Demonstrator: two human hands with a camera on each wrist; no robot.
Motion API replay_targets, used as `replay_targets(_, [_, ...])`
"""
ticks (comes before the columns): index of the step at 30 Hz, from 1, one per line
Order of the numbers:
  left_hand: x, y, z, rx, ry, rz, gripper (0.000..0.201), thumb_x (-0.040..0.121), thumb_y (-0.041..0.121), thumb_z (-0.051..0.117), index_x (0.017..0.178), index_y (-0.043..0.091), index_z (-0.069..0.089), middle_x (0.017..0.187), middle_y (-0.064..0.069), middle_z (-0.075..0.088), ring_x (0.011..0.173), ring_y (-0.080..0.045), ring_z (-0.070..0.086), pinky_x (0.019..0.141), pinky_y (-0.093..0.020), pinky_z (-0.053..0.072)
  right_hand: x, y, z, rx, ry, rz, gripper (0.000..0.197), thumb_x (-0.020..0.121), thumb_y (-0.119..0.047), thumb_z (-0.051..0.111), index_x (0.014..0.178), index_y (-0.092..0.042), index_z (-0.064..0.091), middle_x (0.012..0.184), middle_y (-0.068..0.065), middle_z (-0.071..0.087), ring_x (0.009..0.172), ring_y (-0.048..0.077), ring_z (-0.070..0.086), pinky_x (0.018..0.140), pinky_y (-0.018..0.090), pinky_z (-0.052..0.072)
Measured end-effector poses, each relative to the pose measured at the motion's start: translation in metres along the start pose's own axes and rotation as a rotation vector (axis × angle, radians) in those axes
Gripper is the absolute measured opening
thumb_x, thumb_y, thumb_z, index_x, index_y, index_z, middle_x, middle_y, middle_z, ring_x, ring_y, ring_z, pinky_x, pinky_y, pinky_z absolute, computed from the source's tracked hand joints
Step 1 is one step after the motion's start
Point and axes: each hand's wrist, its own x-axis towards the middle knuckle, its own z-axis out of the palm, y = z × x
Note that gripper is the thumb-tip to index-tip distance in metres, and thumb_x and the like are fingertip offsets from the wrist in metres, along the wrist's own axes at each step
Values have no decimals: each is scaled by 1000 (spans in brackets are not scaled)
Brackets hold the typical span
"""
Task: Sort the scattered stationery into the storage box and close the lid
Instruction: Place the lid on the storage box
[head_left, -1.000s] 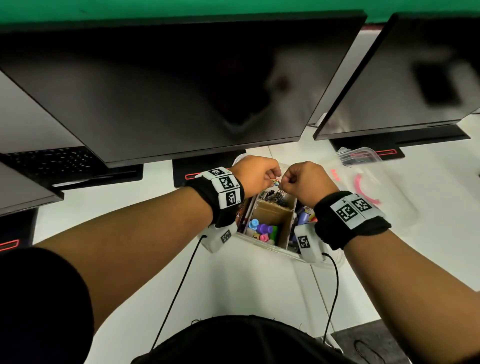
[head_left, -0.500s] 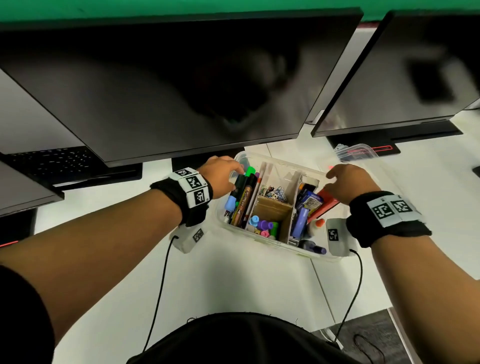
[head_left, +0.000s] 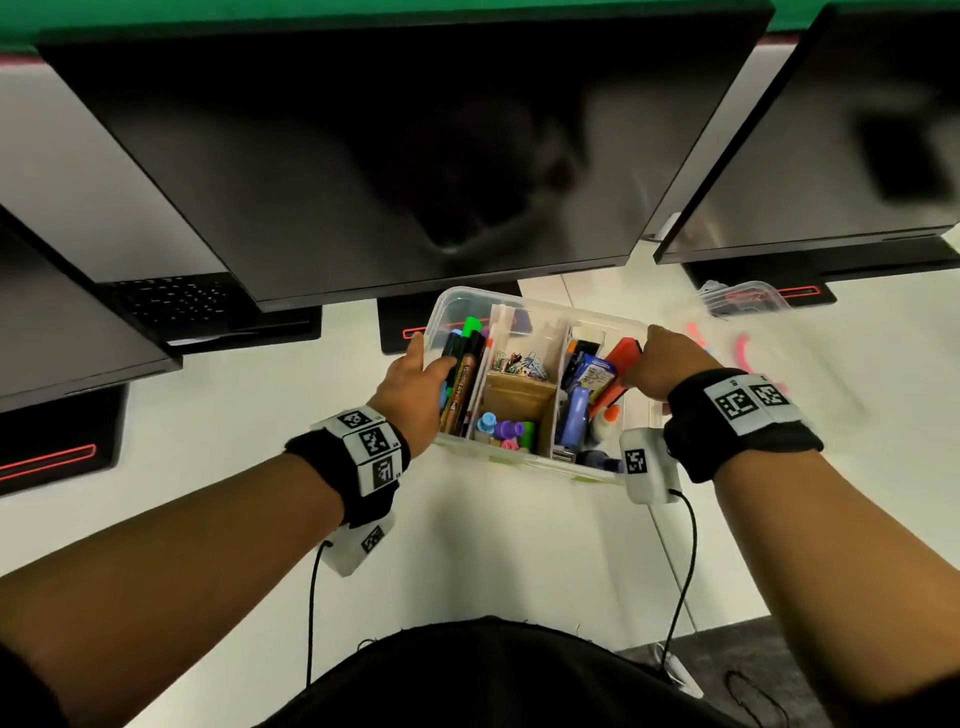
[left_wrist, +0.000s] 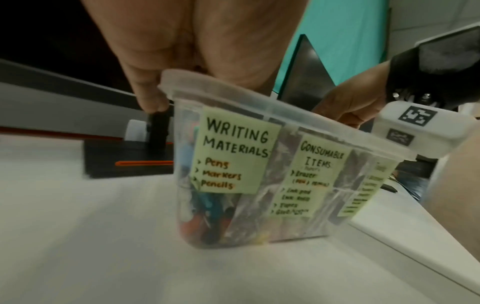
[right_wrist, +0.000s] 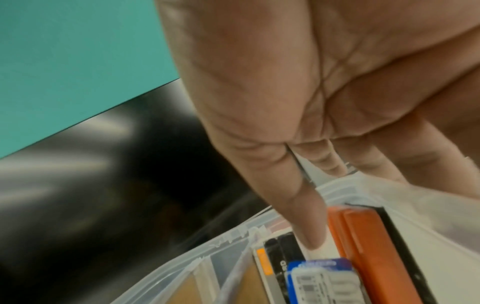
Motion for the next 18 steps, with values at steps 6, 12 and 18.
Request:
replay_targets(6, [-33,-42,0,-102,29,-156,80,88,-1,54,150,21,8,159,-8,-12,147,-29,9,118,-38,25,-3,-48,16,-121,-6,-177,31,90,-22,57,112,-1,56,119,19,60,108,33,58,83,32,45])
replay_targets(12, [-55,-68,2,-139,96,-256,79,85,-4,54,149,19,16,159,-10,-5,146,-31,14,118,-39,25,11,-67,33,-67,-33,-275,53,85,-23,65,130,-6,42,123,15,59,109,30,58,86,33,46])
replay_targets(18, [-42,-77,-11,-64,166,-227,68,88,14,55,147,20,23,159,-12,5,147,-28,3,121,-43,14,39,-31,26,573,-149,-143,50,87,-18,64,134,-9,47,120,12,59,96,30,63,77,37,53])
